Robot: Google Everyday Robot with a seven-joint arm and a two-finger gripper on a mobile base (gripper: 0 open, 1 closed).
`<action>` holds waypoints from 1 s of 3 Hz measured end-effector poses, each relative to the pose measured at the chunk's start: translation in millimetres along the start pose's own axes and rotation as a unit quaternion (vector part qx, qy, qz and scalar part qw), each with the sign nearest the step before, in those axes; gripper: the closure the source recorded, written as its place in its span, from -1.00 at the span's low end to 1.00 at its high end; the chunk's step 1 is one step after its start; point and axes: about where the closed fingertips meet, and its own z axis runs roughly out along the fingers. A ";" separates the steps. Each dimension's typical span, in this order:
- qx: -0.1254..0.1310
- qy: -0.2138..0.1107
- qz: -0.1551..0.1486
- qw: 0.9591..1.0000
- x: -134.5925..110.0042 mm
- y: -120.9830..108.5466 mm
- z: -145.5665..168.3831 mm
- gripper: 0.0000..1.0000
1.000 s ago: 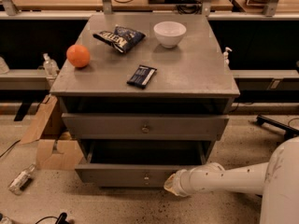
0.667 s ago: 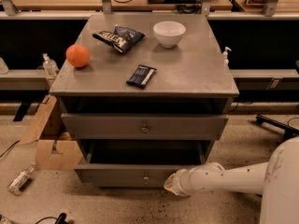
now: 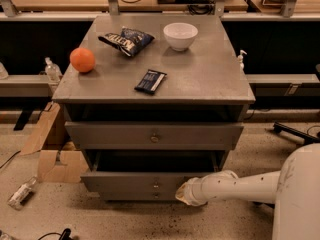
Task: Close middle drawer
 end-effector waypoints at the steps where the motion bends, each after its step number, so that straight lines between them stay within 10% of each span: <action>1: -0.001 0.000 0.000 1.000 -0.2 1.2 1.0 0.47; 2: -0.006 -0.009 0.009 1.000 1.4 14.4 6.3 0.02; 3: -0.001 -0.009 0.005 1.000 1.2 21.5 7.8 -0.01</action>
Offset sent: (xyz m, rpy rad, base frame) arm -0.0262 0.0100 -0.0166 0.0519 0.0233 -0.0198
